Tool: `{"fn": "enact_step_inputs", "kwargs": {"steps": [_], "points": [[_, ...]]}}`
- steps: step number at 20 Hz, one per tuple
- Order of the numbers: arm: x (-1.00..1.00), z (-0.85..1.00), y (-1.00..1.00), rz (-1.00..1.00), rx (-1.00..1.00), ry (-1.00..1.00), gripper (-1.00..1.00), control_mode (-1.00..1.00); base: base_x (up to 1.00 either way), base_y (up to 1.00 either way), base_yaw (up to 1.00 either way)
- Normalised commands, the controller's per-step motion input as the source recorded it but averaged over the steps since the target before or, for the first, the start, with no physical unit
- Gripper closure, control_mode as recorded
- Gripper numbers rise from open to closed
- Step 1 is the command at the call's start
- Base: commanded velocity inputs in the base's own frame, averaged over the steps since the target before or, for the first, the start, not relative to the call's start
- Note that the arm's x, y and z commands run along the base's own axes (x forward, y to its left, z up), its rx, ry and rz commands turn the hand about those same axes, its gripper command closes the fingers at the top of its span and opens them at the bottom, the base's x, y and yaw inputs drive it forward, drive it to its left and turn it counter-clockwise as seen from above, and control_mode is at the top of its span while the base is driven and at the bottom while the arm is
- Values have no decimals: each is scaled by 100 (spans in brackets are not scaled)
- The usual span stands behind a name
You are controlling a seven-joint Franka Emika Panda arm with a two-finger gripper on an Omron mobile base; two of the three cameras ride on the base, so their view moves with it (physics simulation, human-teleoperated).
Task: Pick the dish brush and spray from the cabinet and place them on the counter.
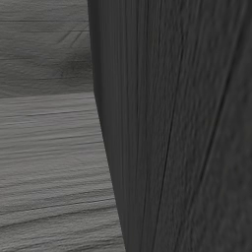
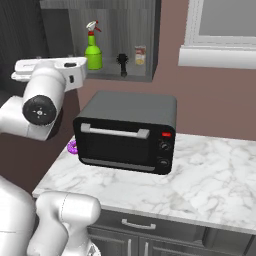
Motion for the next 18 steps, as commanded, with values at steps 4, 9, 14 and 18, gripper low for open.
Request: {"fn": "enact_step_inputs", "kwargs": {"steps": [4,9,14,18], "points": [[20,4,-3,0,16,0,-100,-100,0,0,0],[14,0,0,0,3,-3,-100,-100,0,0,0],[8,0,-2,-2,-4,-1,-100,-100,0,0,0],[3,1,-15,-2,-2,2,-100,-100,0,0,0]]}}
